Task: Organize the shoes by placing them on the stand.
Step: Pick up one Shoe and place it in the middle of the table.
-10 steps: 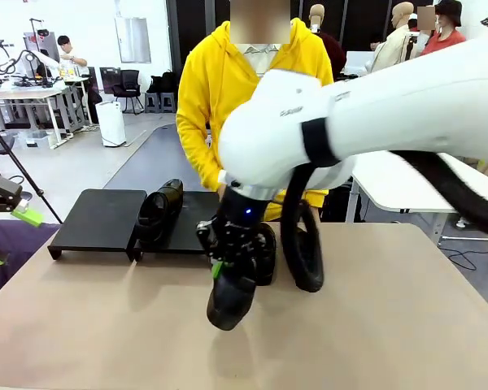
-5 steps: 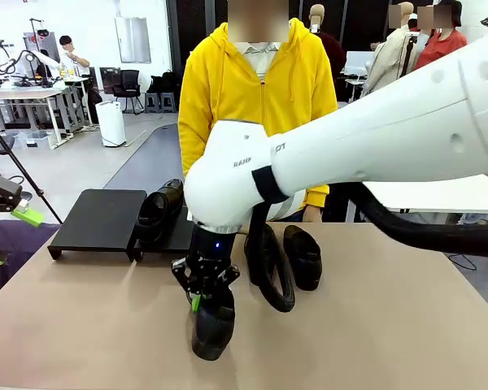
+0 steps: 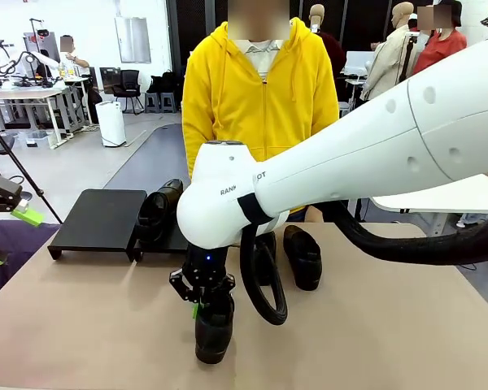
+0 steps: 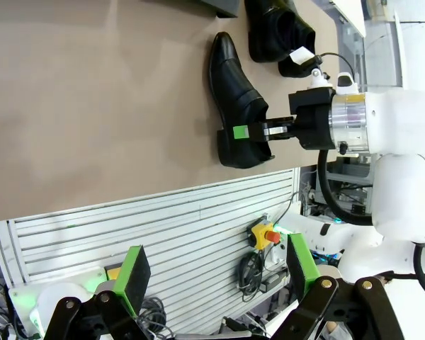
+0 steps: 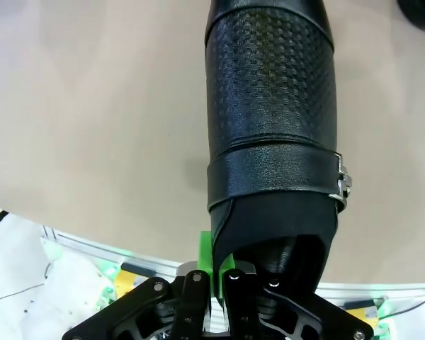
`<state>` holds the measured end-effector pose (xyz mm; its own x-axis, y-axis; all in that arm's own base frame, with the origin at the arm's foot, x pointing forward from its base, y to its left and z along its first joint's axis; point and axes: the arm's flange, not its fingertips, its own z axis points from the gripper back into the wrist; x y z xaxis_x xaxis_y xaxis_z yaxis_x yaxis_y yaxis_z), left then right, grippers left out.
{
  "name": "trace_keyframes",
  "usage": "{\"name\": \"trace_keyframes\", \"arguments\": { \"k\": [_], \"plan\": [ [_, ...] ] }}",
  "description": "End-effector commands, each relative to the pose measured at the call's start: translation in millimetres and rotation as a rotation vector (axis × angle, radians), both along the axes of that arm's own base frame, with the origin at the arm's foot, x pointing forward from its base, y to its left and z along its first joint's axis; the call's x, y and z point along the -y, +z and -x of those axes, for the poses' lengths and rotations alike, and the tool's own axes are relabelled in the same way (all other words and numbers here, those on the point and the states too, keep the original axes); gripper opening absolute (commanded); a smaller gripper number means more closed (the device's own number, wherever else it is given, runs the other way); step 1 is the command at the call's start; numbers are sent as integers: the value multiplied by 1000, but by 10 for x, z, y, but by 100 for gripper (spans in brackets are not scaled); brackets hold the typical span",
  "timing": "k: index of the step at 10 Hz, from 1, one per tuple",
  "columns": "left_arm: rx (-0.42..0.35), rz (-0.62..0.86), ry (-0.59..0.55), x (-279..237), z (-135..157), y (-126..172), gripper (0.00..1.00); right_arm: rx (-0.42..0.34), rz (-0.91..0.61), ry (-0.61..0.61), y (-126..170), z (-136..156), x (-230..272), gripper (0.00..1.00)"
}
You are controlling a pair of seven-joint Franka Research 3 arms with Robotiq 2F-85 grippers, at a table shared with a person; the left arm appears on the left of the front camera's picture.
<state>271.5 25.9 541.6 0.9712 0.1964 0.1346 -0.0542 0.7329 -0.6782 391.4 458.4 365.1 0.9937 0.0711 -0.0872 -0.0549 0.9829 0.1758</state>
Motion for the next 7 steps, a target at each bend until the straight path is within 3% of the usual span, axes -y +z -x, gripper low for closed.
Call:
{"name": "trace_keyframes", "arguments": {
  "k": [1,2,3,5,7],
  "plan": [
    [-6,-8,-5,-24,9,9,100,6,20,-20,-15,8,-118,0],
    [-6,-8,-5,-24,9,9,100,-18,22,-26,-35,2,-105,41],
    [-6,-8,-5,-24,9,9,100,-20,17,-30,-26,-12,-85,99],
    [-6,-8,-5,-24,9,9,100,-35,-8,-35,92,-36,-2,100],
    [-6,-8,-5,-24,9,9,100,-97,-104,1,589,-34,361,100]
  ]
}}
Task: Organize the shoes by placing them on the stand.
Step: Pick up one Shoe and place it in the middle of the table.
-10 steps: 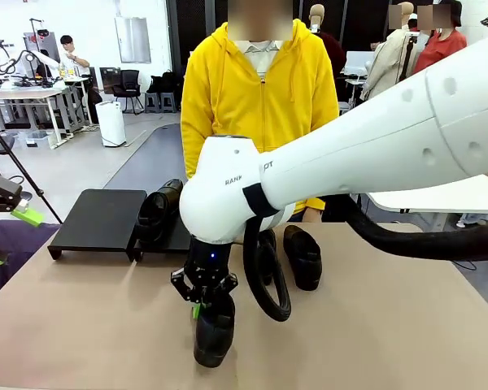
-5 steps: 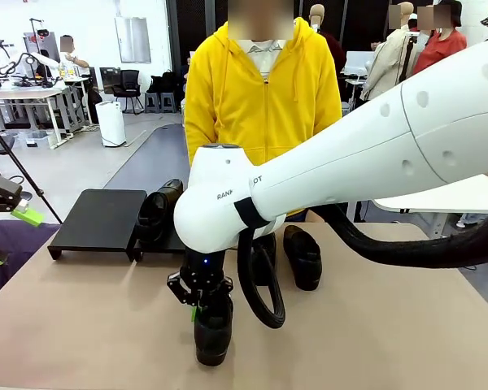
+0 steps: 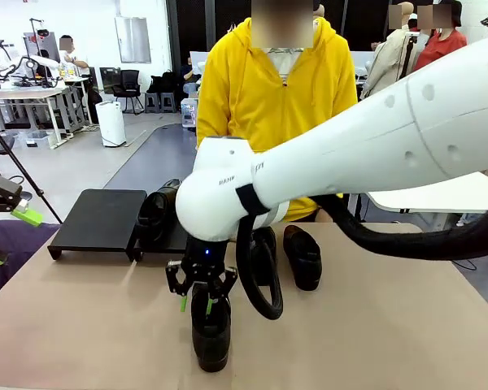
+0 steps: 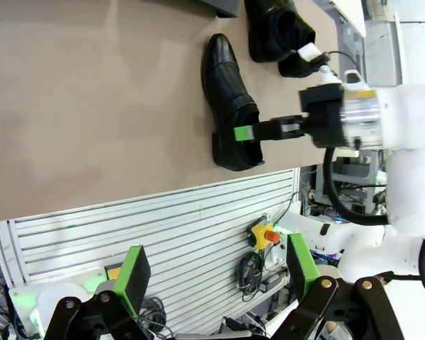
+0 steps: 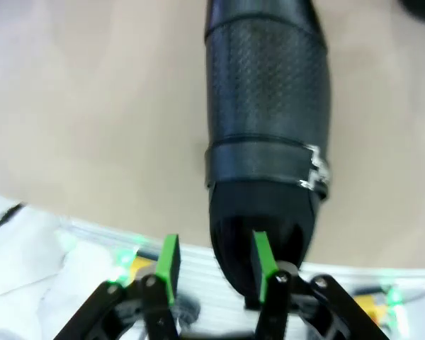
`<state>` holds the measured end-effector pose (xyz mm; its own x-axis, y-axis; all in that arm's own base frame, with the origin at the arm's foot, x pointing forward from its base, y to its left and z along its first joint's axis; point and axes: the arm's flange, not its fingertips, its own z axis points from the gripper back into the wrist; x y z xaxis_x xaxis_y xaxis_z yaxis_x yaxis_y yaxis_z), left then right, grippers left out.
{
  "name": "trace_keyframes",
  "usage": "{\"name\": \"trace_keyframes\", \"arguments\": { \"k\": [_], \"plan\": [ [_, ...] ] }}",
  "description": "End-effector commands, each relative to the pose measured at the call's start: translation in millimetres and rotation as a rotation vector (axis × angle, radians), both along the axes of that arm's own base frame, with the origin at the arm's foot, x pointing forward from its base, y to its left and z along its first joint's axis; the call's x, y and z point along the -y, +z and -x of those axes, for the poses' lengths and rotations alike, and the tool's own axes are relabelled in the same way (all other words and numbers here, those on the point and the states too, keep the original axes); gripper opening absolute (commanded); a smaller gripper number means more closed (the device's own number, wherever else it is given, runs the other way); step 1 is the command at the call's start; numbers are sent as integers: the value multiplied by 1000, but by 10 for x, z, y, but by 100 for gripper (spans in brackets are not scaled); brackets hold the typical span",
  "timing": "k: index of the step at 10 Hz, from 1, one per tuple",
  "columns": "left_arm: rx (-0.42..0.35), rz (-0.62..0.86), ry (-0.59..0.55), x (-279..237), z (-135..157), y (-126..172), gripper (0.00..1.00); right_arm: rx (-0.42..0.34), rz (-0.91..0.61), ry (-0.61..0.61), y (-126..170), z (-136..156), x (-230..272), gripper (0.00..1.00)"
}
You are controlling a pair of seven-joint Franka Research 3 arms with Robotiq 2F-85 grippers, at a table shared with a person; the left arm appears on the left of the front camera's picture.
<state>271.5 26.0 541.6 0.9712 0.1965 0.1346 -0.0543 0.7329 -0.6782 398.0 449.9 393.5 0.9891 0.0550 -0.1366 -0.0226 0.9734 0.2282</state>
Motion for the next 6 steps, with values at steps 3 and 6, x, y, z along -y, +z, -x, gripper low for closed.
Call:
{"name": "trace_keyframes", "arguments": {
  "k": [3,6],
  "plan": [
    [-6,-8,-5,-23,10,9,100,-1,-132,82,1111,195,1805,100],
    [-6,-8,-5,-23,10,9,100,11,-231,108,1343,493,3577,100]
  ]
}}
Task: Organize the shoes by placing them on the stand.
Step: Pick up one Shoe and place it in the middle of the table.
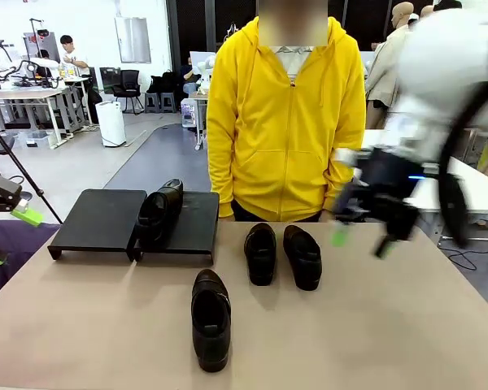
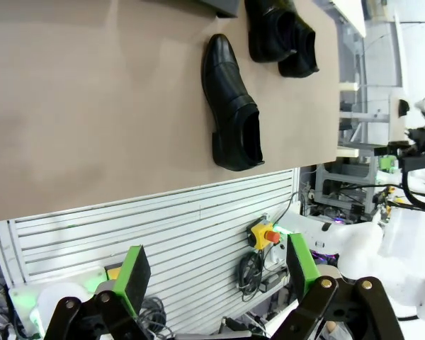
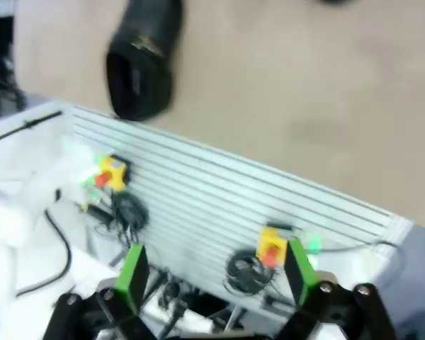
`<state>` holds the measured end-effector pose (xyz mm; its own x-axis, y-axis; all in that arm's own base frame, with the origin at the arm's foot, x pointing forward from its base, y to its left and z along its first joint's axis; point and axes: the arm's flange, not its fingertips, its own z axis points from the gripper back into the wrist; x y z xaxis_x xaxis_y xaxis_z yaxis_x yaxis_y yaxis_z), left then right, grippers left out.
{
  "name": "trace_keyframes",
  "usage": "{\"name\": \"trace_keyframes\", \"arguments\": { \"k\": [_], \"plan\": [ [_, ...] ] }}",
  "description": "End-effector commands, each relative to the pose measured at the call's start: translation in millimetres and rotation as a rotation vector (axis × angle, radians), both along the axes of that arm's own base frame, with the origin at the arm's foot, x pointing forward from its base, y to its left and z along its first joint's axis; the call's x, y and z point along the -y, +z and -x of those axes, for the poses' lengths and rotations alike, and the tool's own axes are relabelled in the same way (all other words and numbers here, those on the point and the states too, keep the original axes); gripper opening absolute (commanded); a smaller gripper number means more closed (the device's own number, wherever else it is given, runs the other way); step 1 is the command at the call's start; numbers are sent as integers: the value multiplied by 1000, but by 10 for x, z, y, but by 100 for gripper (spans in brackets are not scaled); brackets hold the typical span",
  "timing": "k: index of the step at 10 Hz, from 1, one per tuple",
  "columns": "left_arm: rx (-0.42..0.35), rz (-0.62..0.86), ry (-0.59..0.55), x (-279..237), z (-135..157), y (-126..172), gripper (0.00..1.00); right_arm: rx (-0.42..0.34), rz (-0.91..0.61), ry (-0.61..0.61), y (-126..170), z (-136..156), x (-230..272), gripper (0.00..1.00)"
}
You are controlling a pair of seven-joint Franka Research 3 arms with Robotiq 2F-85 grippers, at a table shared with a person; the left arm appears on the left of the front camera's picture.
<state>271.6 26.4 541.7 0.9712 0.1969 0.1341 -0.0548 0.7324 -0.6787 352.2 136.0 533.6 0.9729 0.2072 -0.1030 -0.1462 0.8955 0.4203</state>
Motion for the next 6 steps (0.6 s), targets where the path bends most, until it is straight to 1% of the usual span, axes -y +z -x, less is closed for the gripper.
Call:
{"name": "trace_keyframes", "arguments": {
  "k": [1,2,3,4,5,6],
  "plan": [
    [-6,-8,-6,-19,11,8,100,16,-88,-63,-61,148,904,100],
    [-6,-8,-6,-19,11,8,100,34,-137,-127,-130,228,1360,100],
    [-6,-8,-6,-19,11,8,100,42,-202,-184,-226,274,1683,100],
    [-6,-8,-6,-19,11,8,100,75,-261,-200,-310,303,1864,100],
    [-6,-8,-6,-19,11,8,100,135,-293,-271,-369,286,1935,100],
    [-6,-8,-6,-19,11,8,100,38,-202,-198,-215,383,1881,100]
  ]
}}
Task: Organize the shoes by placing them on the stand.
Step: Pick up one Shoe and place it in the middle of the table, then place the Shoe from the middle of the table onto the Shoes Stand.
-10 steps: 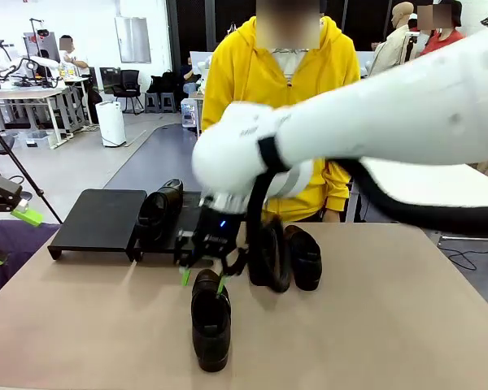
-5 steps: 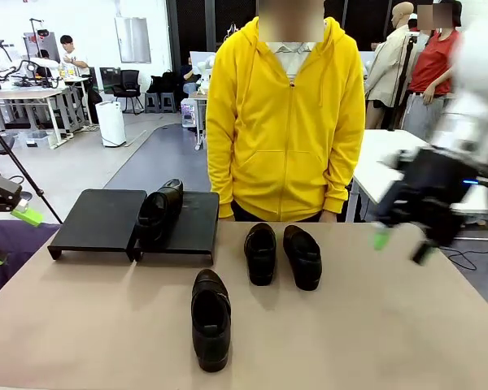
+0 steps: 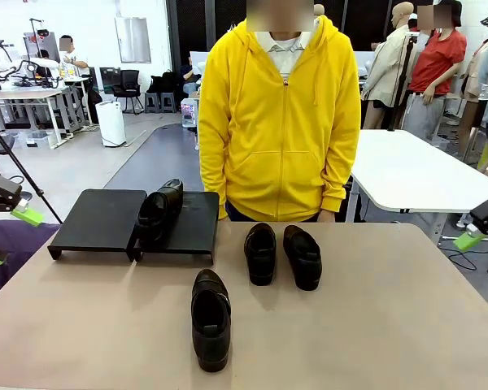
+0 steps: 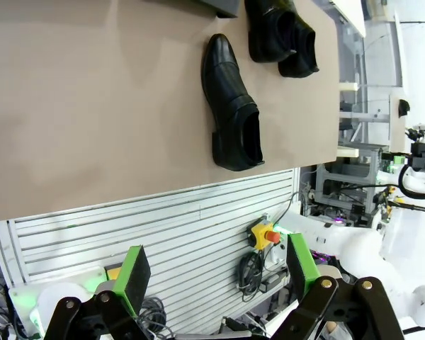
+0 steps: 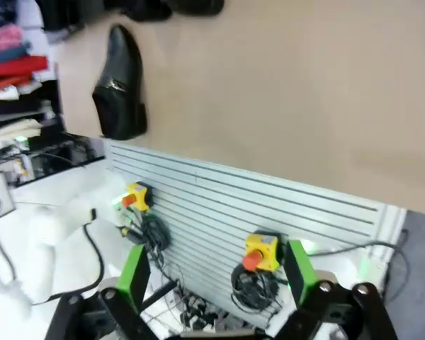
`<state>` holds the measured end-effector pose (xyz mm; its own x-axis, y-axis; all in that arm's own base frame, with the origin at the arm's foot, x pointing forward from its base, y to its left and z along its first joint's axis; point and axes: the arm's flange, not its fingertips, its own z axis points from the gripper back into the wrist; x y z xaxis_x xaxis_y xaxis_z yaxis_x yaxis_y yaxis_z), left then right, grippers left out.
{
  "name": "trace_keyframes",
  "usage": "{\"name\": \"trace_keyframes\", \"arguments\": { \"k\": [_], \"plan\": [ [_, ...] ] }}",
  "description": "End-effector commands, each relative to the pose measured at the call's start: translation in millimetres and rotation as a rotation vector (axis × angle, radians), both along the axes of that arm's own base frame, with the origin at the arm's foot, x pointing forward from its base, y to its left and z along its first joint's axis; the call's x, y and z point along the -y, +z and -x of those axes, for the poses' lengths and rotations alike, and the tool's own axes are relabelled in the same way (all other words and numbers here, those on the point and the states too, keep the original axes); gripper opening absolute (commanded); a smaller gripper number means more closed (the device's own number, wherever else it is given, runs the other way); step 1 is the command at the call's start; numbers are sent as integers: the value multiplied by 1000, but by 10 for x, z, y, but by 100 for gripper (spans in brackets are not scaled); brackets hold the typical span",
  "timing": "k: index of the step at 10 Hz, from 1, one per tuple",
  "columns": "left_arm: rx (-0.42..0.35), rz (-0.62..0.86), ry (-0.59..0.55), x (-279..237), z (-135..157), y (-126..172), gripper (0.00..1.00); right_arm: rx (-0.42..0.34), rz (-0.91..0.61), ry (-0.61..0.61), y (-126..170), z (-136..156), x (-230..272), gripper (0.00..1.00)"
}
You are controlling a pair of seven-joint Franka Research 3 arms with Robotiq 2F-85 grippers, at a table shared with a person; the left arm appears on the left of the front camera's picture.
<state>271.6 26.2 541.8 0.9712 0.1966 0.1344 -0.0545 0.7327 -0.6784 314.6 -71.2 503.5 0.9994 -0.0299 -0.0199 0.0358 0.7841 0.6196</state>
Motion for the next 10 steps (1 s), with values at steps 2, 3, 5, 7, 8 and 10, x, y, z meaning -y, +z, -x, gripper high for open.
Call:
{"name": "trace_keyframes", "arguments": {
  "k": [2,3,5,7,8,10],
  "plan": [
    [-6,-8,-6,-21,11,7,100,-22,36,56,87,8,-191,100],
    [-6,-8,-6,-21,11,7,100,-22,36,56,87,8,-191,100],
    [-6,-8,-6,-21,11,7,100,-22,36,56,87,8,-191,100],
    [-6,-8,-6,-21,11,7,100,-22,36,56,87,8,-191,100],
    [0,0,0,0,0,0,100,-22,36,56,87,8,-191,100],
    [-233,-78,16,1026,-231,157,100,-22,36,56,87,8,-191,100]
  ]
}}
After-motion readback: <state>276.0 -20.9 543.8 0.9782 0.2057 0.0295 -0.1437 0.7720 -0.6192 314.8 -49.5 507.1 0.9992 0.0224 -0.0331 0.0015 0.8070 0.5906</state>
